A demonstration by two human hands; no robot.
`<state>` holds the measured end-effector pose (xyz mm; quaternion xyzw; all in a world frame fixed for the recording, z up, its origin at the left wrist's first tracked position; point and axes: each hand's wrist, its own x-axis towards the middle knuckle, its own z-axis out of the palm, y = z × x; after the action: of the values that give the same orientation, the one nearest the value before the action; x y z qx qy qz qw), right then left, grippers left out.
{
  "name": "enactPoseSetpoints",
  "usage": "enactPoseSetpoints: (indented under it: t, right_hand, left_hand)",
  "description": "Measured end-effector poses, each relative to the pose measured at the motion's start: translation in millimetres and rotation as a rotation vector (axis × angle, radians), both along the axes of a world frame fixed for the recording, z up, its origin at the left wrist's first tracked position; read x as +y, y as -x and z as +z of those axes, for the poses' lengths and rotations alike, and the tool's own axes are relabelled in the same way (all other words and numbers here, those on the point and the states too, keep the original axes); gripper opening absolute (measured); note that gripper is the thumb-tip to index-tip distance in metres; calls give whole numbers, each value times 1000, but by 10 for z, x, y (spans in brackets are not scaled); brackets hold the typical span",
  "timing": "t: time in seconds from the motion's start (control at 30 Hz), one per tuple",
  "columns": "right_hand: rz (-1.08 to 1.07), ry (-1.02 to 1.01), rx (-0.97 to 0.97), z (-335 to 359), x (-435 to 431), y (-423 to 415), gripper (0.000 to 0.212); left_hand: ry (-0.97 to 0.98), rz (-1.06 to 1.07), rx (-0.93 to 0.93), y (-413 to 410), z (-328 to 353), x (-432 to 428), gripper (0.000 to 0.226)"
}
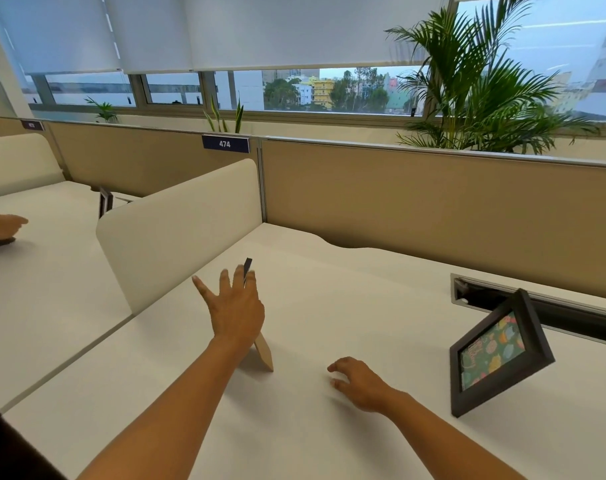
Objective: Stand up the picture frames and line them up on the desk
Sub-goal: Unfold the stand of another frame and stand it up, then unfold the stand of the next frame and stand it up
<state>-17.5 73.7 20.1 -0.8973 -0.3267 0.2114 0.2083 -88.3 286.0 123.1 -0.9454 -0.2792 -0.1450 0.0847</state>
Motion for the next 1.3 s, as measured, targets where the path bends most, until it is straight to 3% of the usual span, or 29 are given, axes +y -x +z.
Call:
enactPoseSetpoints:
  t: [0.13, 0.33, 0.5, 0.93, 1.1, 1.3]
  right_hand:
    - [30, 160, -48, -40, -189, 142, 42]
    - [4, 199, -45, -45, -640, 315, 49]
    - [-85, 197, -18, -75, -1258, 409, 53]
    - [-361, 229, 17, -25, -2929, 599, 50]
    - [-461, 292, -20, 27, -3550, 639, 49]
    - [-612, 358, -35, 54, -4254, 584, 51]
  left_hand:
    - [-59, -204, 19, 47, -137, -268, 46]
    - [263, -372, 125, 111, -564, -781, 38]
    - [395, -511, 203, 84, -784, -1349, 39]
    - [508, -928, 306, -84, -1016, -3090, 34]
    - [560, -990, 375, -186, -1083, -3566, 38]
    - [480, -1005, 504, -313, -1153, -3965, 52]
